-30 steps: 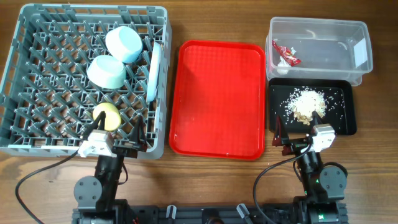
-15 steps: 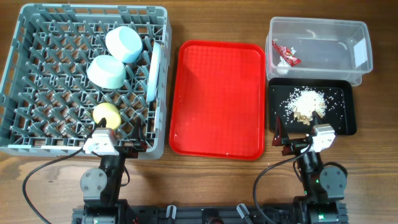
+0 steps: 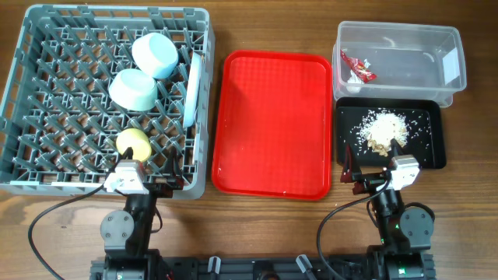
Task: Sort waste into correct bins and load items into the dishwasher rack
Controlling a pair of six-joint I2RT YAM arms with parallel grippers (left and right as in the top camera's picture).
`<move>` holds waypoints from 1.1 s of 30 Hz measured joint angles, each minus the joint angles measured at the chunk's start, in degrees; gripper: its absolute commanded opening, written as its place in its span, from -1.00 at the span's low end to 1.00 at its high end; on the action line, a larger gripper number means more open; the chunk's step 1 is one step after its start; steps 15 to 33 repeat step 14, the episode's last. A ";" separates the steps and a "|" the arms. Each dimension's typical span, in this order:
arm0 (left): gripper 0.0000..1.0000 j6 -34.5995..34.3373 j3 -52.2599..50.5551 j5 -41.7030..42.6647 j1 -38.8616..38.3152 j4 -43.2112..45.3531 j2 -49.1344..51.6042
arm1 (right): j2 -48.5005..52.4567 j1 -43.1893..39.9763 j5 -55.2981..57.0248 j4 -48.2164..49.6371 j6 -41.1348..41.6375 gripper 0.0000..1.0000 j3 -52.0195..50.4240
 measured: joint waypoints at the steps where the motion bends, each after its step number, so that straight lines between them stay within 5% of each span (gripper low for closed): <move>1: 1.00 0.00 0.00 0.00 0.00 0.00 0.00 | 0.00 0.00 0.00 0.00 0.00 1.00 0.00; 33: 1.00 0.00 0.00 0.00 0.00 0.00 0.00 | 0.00 0.00 0.00 0.00 0.00 1.00 0.00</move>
